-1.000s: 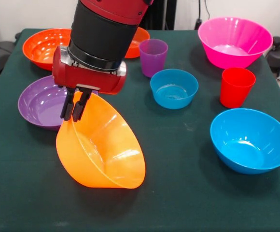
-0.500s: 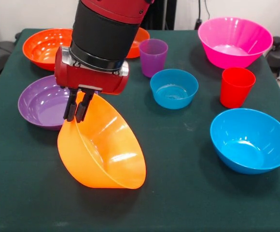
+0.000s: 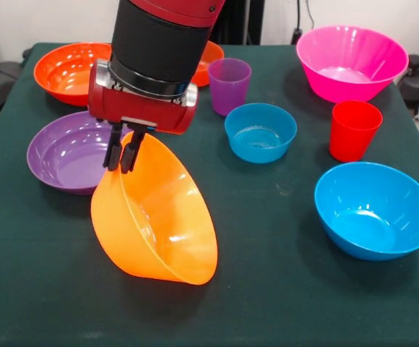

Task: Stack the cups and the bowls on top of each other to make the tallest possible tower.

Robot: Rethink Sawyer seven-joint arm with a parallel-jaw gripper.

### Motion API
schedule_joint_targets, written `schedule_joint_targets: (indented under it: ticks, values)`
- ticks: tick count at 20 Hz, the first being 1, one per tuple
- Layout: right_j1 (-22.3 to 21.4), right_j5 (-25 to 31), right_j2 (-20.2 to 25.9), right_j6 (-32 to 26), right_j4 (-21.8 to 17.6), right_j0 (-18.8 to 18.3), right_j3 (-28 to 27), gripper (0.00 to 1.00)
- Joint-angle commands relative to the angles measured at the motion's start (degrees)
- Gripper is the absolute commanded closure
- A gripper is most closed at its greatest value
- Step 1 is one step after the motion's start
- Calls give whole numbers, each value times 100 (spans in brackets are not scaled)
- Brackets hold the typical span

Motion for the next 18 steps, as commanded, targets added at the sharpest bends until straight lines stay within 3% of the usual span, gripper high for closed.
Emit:
schedule_joint_targets:
  ticks: [1, 9, 15, 18]
  values:
    - [305, 67, -440, 2075, 449, 416, 534, 100]
    - [289, -171, -828, 2721, 875, 571, 621, 100]
    - [288, 343, -1009, 2614, 1029, 696, 507, 100]
    - [251, 320, -1103, 2696, 1187, 728, 672, 100]
